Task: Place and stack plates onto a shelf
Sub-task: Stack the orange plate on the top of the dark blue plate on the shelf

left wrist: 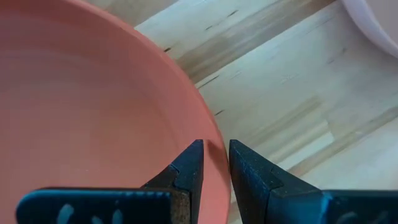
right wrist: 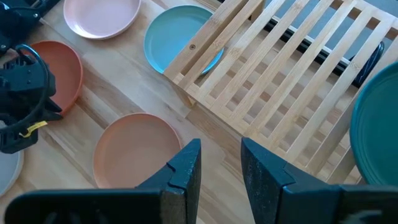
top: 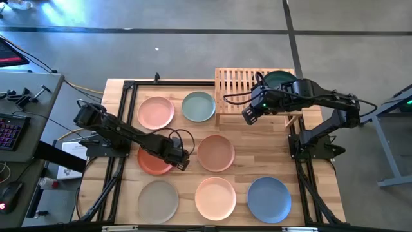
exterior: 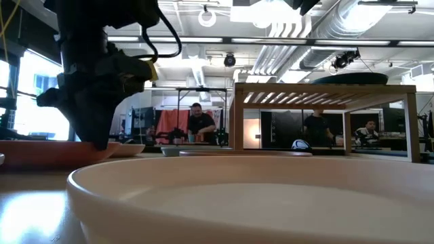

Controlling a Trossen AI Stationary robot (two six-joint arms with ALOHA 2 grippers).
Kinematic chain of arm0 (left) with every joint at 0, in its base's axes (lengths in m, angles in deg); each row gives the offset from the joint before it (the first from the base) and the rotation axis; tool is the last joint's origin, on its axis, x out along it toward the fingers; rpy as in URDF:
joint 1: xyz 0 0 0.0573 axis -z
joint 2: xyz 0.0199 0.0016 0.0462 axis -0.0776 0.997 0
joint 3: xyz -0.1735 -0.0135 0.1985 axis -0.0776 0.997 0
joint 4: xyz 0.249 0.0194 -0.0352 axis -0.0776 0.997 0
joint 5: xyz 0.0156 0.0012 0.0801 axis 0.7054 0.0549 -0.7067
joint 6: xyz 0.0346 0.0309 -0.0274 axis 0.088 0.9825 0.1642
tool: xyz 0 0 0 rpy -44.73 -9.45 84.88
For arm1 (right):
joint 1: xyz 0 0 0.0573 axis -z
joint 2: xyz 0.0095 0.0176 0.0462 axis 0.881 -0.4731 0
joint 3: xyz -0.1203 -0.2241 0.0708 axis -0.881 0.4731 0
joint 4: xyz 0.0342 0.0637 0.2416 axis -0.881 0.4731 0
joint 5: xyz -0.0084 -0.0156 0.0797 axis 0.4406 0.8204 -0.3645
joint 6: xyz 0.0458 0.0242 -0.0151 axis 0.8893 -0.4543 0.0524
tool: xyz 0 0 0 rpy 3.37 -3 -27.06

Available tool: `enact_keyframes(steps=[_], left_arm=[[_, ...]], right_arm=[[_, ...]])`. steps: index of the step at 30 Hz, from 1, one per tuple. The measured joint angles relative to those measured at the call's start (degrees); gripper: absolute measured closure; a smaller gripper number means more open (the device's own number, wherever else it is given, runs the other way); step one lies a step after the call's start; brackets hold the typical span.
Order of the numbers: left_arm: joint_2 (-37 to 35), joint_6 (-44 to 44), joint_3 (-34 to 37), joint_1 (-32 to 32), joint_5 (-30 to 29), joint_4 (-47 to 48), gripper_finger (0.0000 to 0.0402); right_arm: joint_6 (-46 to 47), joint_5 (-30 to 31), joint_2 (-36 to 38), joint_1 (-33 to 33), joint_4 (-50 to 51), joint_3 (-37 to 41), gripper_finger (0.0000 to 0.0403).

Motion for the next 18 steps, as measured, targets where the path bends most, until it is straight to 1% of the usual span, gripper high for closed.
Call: enact_keyframes(steps=[7,18], left_arm=[[1.7,0.0,0.0,0.0,0.6,-0.7,0.0337],[2.0,0.0,0.0,0.0,1.1,-0.5,0.0338]], right_arm=[[0.0,0.0,0.0,-0.9,0.0,0.0,0.0311],[0.0,1.6,0.0,-3.9,0.0,0.0,0.0311]])
